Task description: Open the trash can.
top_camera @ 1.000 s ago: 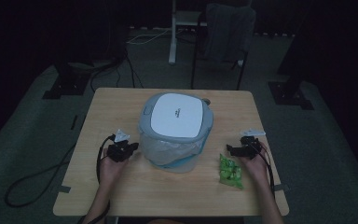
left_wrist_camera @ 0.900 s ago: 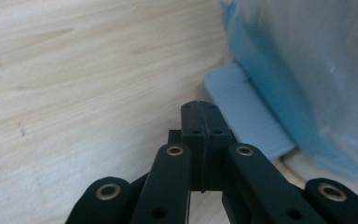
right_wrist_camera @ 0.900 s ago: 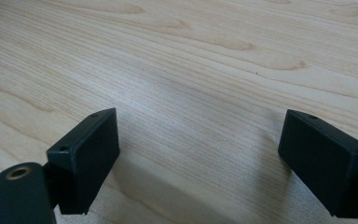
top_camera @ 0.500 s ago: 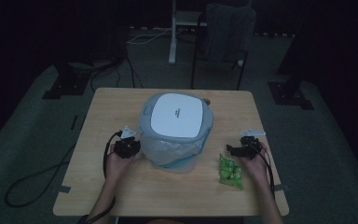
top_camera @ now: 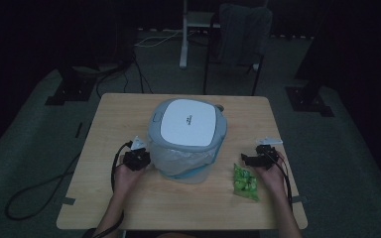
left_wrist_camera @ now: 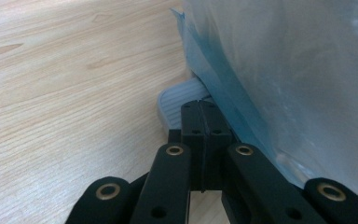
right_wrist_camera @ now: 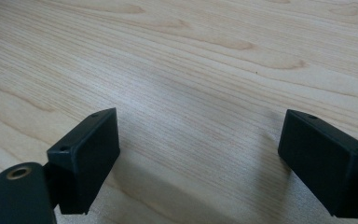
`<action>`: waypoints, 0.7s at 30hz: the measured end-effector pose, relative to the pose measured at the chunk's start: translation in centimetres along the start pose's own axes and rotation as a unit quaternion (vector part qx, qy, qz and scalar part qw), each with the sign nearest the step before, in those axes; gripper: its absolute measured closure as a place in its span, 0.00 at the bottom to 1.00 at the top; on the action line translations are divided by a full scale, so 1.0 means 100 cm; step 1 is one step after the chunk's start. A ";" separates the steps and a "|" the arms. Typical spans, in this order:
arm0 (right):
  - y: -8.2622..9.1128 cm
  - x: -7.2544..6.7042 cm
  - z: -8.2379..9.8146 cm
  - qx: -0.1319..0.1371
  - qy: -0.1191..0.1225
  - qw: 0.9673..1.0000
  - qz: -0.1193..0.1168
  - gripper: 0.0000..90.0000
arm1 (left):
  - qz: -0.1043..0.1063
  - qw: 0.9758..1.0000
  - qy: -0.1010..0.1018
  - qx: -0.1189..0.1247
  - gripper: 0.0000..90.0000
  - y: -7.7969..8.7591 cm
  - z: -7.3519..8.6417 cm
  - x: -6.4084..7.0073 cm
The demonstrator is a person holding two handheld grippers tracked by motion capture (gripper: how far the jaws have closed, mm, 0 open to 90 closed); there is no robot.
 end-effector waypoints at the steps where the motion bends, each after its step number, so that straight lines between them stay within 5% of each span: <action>1: 0.000 0.000 0.000 0.000 -0.001 1.000 0.000 0.13 | 0.001 1.000 -0.001 0.001 1.00 0.000 0.000 0.000; 17: 0.001 0.001 0.001 0.003 -0.003 1.000 0.002 0.16 | -0.009 1.000 -0.018 0.001 1.00 -0.006 -0.002 -0.001; 21: 0.005 0.003 0.002 0.007 -0.005 1.000 0.003 0.32 | -0.010 1.000 -0.020 0.001 1.00 -0.007 -0.002 -0.001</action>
Point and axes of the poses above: each handheld gripper's, and its own axes: y roughly backward along the jaws, z roughly out of its underside, x roughly to its right, the point moved 5 cm from there along -y, roughly forward along the jaws, and after that the axes turned 6 degrees about -x, right-handed, at the moved point
